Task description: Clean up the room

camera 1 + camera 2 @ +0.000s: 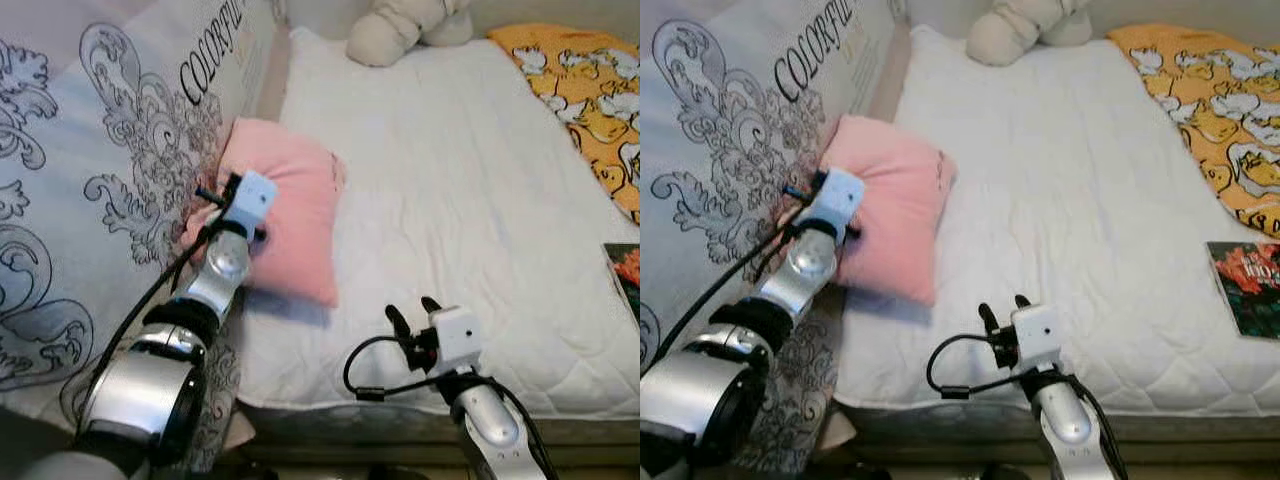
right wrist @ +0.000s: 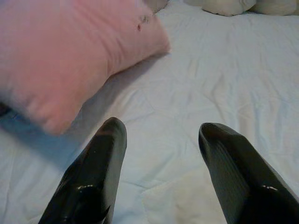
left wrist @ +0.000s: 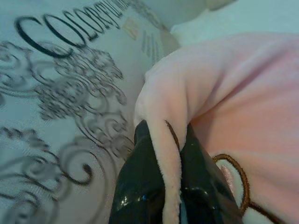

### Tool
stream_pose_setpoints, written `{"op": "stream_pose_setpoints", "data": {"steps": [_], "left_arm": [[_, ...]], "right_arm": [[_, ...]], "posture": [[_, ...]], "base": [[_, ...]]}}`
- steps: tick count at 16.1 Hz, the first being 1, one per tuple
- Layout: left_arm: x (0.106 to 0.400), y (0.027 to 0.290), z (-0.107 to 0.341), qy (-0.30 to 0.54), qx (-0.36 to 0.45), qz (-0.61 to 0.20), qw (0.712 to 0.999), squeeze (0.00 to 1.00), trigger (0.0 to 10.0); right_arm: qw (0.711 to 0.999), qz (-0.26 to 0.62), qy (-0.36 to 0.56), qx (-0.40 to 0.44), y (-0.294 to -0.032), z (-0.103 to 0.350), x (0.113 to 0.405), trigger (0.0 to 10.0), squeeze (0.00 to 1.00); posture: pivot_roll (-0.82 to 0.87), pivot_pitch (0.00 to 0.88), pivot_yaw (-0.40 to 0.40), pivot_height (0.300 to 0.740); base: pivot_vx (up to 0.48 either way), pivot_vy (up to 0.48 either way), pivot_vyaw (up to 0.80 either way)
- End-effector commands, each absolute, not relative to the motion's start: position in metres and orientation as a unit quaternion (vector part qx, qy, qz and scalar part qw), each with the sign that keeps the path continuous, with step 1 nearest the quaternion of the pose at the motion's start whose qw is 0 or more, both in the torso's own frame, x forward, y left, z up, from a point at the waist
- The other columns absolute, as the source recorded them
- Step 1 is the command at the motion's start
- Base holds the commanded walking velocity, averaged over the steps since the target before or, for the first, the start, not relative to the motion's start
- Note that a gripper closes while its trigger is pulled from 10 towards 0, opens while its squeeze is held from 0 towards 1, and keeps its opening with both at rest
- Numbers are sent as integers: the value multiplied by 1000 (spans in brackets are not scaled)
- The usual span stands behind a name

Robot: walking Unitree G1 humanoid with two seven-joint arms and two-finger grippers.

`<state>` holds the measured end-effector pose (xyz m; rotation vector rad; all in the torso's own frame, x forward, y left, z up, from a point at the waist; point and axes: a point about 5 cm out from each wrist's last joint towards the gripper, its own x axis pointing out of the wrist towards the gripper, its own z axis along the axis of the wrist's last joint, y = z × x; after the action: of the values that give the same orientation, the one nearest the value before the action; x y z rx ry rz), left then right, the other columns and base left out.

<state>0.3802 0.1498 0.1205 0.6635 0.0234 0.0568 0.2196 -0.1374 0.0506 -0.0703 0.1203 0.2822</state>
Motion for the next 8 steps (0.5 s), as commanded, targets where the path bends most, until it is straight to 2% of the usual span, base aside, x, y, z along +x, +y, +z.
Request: {"op": "stream_pose_setpoints", "data": {"steps": [1, 3, 4, 5, 7, 8], "left_arm": [[379, 155, 117, 27, 318, 52, 946, 0, 0], [370, 127, 95, 71, 290, 17, 954, 0, 0], [366, 120, 86, 97, 254, 11, 962, 0, 3882], [356, 100, 70, 138, 199, -8, 970, 0, 10000], [360, 91, 79, 113, 219, -14, 969, 0, 10000], [364, 95, 87, 95, 227, -4, 969, 1000, 10000]], "right_arm": [[988, 140, 62, -36, -139, 48, 218, 10000, 0], [986, 146, 67, -40, -137, 45, 217, 10000, 0], [986, 147, 67, -40, -137, 45, 217, 10000, 0], [986, 148, 63, -42, -136, 47, 219, 10000, 0], [987, 142, 58, -41, -139, 50, 222, 10000, 0], [988, 139, 58, -42, -142, 50, 223, 10000, 0]], "posture": [[-52, 0, 20, 740], [-52, 0, 21, 740], [-53, 0, 22, 740], [-61, 0, 26, 740], [-67, 0, 27, 740], [-67, 0, 29, 740]], "base": [[0, 0, 0], [0, 0, 0], [0, 0, 0], [0, 0, 0], [0, 0, 0], [0, 0, 0]]}}
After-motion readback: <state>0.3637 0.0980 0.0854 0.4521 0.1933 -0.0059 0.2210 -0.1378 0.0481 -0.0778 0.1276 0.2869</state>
